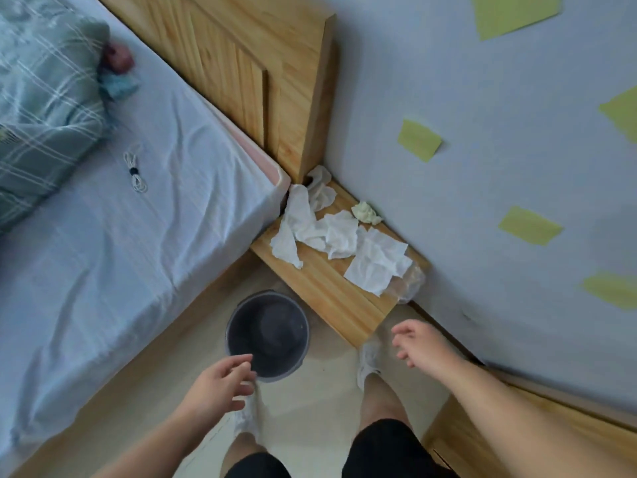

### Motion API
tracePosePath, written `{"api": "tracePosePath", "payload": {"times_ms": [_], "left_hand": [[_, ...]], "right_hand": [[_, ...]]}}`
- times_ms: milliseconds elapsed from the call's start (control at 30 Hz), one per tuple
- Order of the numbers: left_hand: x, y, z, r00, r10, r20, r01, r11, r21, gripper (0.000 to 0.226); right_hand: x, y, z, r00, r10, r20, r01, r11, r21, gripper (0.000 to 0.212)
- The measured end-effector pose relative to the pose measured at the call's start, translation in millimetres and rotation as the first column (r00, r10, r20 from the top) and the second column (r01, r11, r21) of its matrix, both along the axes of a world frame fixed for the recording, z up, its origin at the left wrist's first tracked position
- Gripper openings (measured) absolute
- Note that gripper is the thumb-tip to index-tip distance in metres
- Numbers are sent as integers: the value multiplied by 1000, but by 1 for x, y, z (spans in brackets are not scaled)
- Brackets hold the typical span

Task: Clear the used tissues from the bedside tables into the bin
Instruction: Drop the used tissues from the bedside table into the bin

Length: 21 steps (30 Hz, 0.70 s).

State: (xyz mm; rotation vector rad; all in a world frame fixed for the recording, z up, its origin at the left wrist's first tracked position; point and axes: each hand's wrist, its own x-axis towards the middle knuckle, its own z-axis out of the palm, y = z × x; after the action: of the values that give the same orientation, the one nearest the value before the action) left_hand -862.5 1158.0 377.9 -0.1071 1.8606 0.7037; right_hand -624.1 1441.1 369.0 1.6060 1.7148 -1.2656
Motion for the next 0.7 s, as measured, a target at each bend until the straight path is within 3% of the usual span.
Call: {"api": "tracePosePath", "payload": {"times_ms": [133,267,467,600,700], "left_hand": [[40,56,-13,1000,-19,4,19,1000,-17,23],[66,109,-30,987,-159,-18,160,987,18,23],[88,198,-102,934,-322,-152,330,943,33,36],[96,254,-155,817,-505,-278,516,856,-38,45],[102,282,-187,629,-611,-481,645,756,-116,53]], "right_hand": [[12,73,-31,993,119,4,-119,993,9,23],[17,123,-48,983,179,39,-182,976,116,35],[17,151,-106,969,212,124,-234,950,208,72],[15,155,-152,985,119,122,-148,954,261,90],[13,156,-181,993,80,83,-100,955,278,94]]}}
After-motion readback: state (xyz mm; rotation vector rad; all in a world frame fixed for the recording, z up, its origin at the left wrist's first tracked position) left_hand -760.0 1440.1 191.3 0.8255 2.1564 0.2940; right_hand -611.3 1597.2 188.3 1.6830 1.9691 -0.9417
